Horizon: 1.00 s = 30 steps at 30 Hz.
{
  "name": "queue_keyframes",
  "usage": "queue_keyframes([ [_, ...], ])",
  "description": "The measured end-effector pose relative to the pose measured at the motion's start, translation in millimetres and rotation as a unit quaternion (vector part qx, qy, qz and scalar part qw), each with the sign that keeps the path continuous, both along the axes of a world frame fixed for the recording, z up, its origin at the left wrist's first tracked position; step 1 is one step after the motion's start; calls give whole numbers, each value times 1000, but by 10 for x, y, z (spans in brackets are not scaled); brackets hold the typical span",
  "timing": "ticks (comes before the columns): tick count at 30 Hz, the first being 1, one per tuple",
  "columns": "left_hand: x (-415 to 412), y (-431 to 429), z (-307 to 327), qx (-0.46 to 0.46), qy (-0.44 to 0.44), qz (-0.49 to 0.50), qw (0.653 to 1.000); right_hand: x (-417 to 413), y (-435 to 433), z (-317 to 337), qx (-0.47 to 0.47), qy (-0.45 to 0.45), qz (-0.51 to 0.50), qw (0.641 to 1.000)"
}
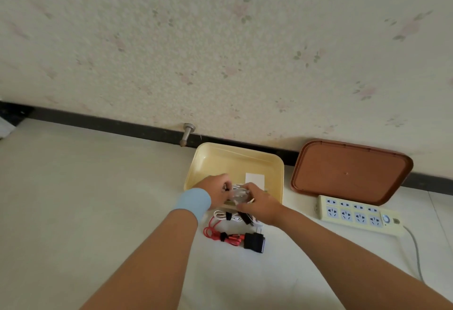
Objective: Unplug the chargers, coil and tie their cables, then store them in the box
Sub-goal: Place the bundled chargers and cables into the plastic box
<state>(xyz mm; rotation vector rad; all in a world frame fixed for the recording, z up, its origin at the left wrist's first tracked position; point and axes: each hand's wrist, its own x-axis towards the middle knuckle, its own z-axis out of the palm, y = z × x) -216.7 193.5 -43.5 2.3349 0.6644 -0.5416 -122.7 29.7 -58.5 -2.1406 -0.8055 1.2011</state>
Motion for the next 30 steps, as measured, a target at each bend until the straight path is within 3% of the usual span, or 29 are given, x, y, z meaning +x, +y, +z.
queue_keyframes([
  [5, 75, 187, 66, 18, -53, 40, 998, 206, 143, -74, -14, -35, -7, 999],
  [9, 156, 250, -20, 94, -32, -18, 995, 308, 290, -145, -21, -202, -35, 979],
  [12, 234, 297, -116, 147, -30, -32, 988, 361, 415, -170, -38, -282, 14, 958],
  [18, 318, 363, -386, 151, -57, 4, 987, 428, 638, -403, -5, -214, -39, 976],
  [22, 289, 328, -473, 217, -94, -30, 971, 480, 671, -432, -72, -210, 113, 968],
  [25, 289, 278, -506, 158, -28, -28, 987, 520, 643, -472, -112, -270, 175, 940],
  [30, 291, 214, -607, 96, 85, -49, 991, 559, 453, -504, -73, -257, 7, 964],
])
